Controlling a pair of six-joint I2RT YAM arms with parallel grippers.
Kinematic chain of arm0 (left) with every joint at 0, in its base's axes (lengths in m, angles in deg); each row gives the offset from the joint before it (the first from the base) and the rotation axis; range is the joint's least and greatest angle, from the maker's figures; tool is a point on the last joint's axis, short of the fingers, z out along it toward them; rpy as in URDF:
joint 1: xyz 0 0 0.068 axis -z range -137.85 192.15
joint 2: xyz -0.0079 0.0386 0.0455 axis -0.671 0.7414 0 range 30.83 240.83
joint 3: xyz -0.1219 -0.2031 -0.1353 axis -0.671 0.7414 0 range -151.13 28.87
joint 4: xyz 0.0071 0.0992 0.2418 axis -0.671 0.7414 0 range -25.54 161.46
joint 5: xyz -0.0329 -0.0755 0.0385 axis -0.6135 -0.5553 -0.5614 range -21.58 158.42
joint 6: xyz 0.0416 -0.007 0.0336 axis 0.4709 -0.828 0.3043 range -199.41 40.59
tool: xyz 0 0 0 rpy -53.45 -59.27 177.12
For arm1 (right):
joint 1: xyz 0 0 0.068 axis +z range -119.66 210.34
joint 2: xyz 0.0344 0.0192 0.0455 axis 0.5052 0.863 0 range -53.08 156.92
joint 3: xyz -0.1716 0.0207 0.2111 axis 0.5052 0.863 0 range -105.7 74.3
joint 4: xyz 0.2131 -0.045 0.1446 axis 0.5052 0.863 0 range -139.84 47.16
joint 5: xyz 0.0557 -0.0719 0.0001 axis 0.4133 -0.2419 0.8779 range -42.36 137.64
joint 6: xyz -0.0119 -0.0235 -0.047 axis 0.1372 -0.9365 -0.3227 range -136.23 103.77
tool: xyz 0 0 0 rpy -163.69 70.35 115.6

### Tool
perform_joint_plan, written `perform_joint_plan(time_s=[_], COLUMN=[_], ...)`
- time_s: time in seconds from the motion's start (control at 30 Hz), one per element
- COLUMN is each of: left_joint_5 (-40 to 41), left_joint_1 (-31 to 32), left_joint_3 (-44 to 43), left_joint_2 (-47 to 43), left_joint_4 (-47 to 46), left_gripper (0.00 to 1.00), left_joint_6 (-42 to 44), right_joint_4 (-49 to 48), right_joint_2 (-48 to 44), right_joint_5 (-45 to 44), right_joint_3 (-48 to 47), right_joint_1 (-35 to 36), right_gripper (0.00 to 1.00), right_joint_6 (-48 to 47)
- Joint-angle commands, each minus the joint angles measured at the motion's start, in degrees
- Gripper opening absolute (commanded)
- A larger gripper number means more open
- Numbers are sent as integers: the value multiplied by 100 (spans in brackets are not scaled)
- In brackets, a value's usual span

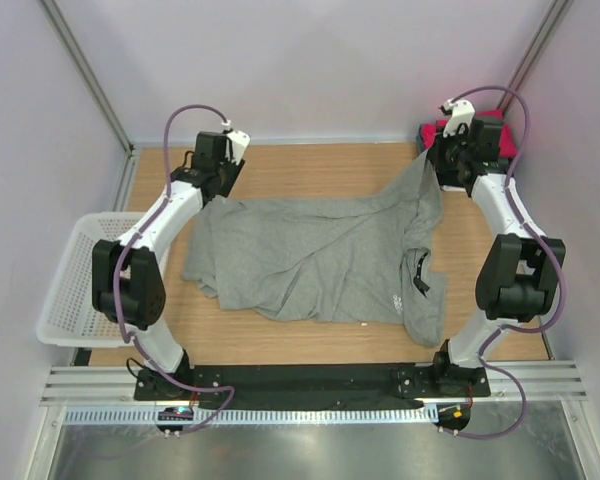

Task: Fold and stack the t-shirts
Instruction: Flatten the tshirt out

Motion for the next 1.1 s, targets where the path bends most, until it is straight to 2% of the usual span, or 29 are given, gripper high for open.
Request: perform_joint_plan(time_s=[0.0,0.1,0.27,0.63,1.07], left_joint_5=[-246,-903,-1890,-2277,-2163], left_joint_1=[-244,-683,-1168,-1309,-1344], left_joint_3=[229,-139,-772,-1106,-1344], left_joint_2=[-148,185,853,1548,1987], left_joint_4=[252,735,1377,1536,1580], left_gripper=[47,41,39,32,31], left_joint_6=[-519,-984,-1591,-1871,-1917], right_joint_4=[-319,-328,-258,-196,-223], right_joint_2=[-346,-461,-575,-663,-654], right_joint_5=[161,205,179,118,126], right_joint_3=[102,243,331,428,516], right_joint_1=[28,63,125,186,222], right_gripper=[1,1,1,1,1], right_joint_6=[65,92,48,-40,-93])
